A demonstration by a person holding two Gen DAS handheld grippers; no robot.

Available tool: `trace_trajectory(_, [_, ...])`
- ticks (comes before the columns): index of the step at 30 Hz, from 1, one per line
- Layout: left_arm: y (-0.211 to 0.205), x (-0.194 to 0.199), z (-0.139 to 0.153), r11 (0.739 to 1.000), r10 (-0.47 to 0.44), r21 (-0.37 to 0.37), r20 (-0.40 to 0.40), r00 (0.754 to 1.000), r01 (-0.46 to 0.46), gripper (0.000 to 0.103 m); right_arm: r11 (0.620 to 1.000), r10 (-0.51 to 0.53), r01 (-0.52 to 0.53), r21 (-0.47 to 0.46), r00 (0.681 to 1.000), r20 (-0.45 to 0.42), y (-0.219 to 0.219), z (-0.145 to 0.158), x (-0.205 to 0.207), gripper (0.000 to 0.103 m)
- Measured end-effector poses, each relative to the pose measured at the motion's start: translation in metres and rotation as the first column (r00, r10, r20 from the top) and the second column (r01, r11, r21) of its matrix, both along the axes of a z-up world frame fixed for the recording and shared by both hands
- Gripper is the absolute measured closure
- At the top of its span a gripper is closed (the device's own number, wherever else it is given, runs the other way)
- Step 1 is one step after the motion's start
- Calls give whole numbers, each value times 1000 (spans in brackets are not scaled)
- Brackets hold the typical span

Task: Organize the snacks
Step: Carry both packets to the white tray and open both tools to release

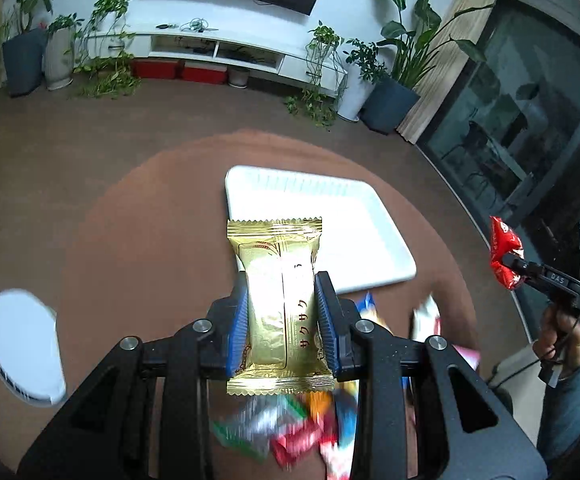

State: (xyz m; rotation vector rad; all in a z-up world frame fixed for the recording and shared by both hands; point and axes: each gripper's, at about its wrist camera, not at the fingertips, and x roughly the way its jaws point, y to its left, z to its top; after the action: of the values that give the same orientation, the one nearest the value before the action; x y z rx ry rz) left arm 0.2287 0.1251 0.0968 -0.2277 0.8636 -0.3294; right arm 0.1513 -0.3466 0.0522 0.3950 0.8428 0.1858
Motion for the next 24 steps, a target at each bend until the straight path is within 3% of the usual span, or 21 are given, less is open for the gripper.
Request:
trace_trajectory(5, [-20, 70, -2, 999, -33, 34, -37, 999, 34, 74, 994, 107, -107, -10, 994, -31, 41, -4, 60, 76])
trace_trajectory(13, [-57, 143, -63, 996, -41, 73, -149, 988, 52, 74, 974, 213, -221, -38, 964, -161, 101, -54, 129, 76])
trace_trajectory(24, [-81, 157, -119, 986, -46, 144, -220, 974, 79, 74, 965, 207, -241, -101, 942, -266, 120, -99, 168, 76])
